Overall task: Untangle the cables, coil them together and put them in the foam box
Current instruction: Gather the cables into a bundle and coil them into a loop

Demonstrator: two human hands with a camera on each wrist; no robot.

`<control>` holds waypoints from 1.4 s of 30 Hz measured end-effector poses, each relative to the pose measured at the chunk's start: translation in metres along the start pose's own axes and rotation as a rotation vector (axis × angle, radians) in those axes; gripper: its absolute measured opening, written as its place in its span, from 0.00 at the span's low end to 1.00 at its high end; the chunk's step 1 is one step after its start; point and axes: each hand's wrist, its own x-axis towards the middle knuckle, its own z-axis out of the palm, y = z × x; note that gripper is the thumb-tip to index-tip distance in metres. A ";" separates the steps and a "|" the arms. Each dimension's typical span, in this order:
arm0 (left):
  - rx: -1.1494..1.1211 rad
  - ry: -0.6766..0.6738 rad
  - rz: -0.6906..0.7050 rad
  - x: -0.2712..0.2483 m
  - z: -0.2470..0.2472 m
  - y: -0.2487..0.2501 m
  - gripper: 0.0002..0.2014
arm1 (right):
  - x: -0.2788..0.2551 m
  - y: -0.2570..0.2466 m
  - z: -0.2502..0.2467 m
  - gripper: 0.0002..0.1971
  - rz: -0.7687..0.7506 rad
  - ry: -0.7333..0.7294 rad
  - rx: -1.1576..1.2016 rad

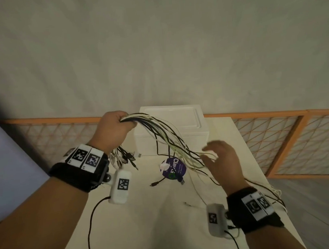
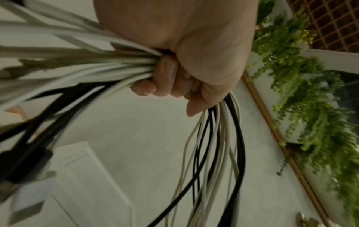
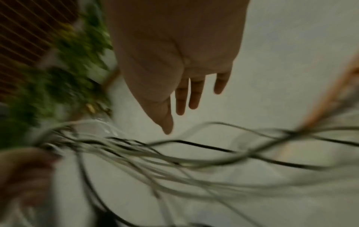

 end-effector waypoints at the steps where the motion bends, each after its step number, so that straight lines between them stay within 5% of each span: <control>1: 0.039 -0.020 0.030 -0.002 0.002 0.004 0.10 | 0.007 -0.026 -0.005 0.02 -0.062 0.011 0.164; 4: 0.052 -0.028 0.093 -0.002 0.001 0.012 0.16 | 0.017 -0.086 0.004 0.16 0.014 -0.297 0.595; 8: 0.008 -0.018 0.157 -0.005 -0.010 0.019 0.21 | 0.021 -0.095 0.049 0.30 0.266 -0.594 0.492; 12: -0.086 0.034 0.117 -0.004 -0.039 0.030 0.19 | 0.003 -0.057 0.067 0.19 0.561 -0.813 0.380; 16: -0.256 0.219 -0.014 0.018 -0.085 0.029 0.08 | -0.047 0.015 0.070 0.21 0.328 -0.774 -0.189; 19: -0.266 0.294 -0.096 0.033 -0.112 0.015 0.10 | -0.080 0.048 0.065 0.11 0.361 -0.815 -0.300; 25: 0.015 0.115 -0.103 0.029 -0.096 -0.008 0.17 | -0.071 0.017 0.046 0.15 0.142 -1.087 -0.403; 27: 0.121 0.024 -0.040 0.020 -0.078 -0.010 0.17 | -0.040 -0.029 0.034 0.14 0.092 -0.955 -0.308; 30: 0.173 -0.095 0.051 0.002 -0.051 -0.010 0.15 | 0.005 -0.103 0.014 0.09 0.062 -0.361 0.166; 31: 0.165 -0.121 0.072 -0.003 -0.043 -0.008 0.14 | 0.015 -0.125 0.010 0.09 0.045 -0.264 0.332; 36: 0.060 -0.138 0.088 -0.016 -0.032 -0.007 0.10 | 0.030 -0.173 0.026 0.17 0.170 -0.329 0.877; 42: 0.107 -0.123 0.063 -0.023 -0.043 -0.012 0.14 | 0.014 -0.172 0.054 0.14 0.375 -0.541 0.943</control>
